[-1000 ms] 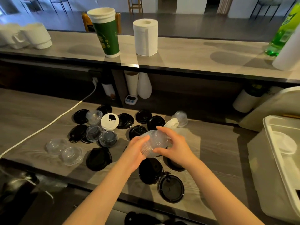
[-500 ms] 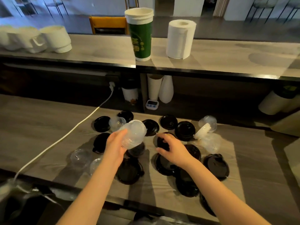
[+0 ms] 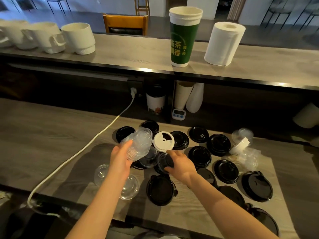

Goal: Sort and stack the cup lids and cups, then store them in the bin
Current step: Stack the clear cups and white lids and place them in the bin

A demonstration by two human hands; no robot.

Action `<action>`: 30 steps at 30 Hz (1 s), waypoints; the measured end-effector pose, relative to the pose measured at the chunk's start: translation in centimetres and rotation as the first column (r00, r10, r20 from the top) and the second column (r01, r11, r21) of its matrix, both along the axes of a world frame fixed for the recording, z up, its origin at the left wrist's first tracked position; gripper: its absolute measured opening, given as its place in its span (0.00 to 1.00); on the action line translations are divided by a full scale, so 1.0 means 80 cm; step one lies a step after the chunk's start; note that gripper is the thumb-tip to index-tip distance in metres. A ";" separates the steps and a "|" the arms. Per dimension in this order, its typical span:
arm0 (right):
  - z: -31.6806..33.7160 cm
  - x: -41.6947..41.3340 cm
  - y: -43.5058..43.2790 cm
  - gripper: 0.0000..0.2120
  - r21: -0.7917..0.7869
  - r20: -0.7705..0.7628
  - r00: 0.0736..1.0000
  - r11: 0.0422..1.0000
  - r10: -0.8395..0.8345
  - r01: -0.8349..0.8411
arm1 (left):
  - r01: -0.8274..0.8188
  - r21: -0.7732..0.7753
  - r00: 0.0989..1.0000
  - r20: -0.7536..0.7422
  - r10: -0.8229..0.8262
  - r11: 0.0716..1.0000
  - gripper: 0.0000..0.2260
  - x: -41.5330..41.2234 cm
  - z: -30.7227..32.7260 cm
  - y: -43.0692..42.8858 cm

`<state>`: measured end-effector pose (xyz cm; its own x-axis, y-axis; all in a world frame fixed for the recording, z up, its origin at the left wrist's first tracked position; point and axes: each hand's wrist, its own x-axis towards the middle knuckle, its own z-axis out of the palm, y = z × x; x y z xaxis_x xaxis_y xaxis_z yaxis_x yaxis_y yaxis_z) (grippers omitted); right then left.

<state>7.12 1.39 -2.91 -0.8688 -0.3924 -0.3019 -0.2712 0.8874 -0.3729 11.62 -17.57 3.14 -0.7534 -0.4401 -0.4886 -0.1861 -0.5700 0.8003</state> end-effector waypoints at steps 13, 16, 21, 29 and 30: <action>0.095 -0.009 0.007 0.25 -0.731 0.039 0.977 0.661 -0.210 0.171 | 0.139 0.030 0.990 -0.022 -0.139 0.990 0.13 -0.016 -0.004 0.022; 0.099 -0.007 -0.009 0.29 -0.623 -0.072 0.993 0.782 -0.098 0.032 | 0.156 0.067 0.988 -0.019 -0.155 0.985 0.16 -0.016 -0.001 0.033; 0.103 -0.006 -0.013 0.32 -0.580 -0.117 0.991 0.815 -0.069 -0.012 | 0.234 0.095 0.972 -0.053 -0.230 0.968 0.22 -0.012 0.003 0.031; 0.109 -0.008 -0.018 0.35 -0.547 -0.223 0.975 0.826 0.015 -0.138 | 0.257 0.119 0.964 -0.103 -0.246 0.959 0.19 -0.010 0.008 0.026; 0.108 -0.009 -0.022 0.36 -0.544 -0.219 0.975 0.826 0.035 -0.151 | 0.237 0.107 0.969 -0.100 -0.226 0.966 0.17 -0.010 0.009 0.023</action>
<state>6.40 -0.36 5.74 -0.8366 -0.5244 0.1585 -0.4590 0.5130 -0.7254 10.82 -15.73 3.86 -0.8696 -0.1919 -0.4548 -0.2571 -0.6105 0.7492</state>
